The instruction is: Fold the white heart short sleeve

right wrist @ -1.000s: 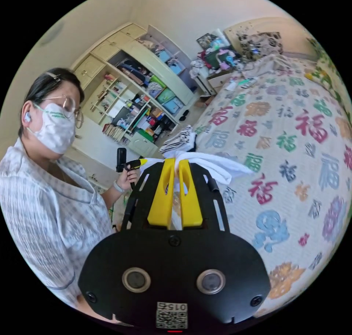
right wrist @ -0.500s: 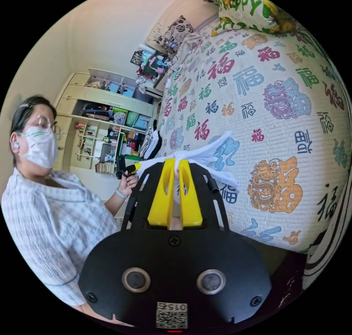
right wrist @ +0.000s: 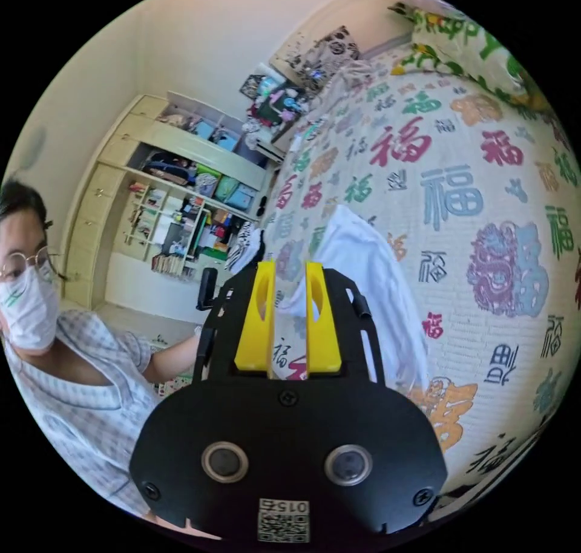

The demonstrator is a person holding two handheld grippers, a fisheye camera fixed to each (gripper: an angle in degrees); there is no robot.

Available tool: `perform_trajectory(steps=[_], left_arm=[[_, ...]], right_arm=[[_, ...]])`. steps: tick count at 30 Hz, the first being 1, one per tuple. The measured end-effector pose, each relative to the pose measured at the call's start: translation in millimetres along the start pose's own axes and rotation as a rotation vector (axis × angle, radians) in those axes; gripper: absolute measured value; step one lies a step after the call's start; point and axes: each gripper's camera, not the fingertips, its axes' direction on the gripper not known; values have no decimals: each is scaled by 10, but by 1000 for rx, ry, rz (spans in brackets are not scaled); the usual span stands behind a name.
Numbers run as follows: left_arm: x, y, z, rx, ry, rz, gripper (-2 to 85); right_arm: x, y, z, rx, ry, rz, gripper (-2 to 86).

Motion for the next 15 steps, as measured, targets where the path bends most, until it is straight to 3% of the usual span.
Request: perform_trajectory(steps=[4,8,15], left_arm=[[-138,-96,318,2,-21,13,67],[-246,-268,526,24,-2,22,70],[-401,-710,1010,13,79,55,69]], right_arm=[[378,414,-47,53,-23,173,76],[375,415,-12,16,87,165,73],[539,-824,183,-3,66,127,59]])
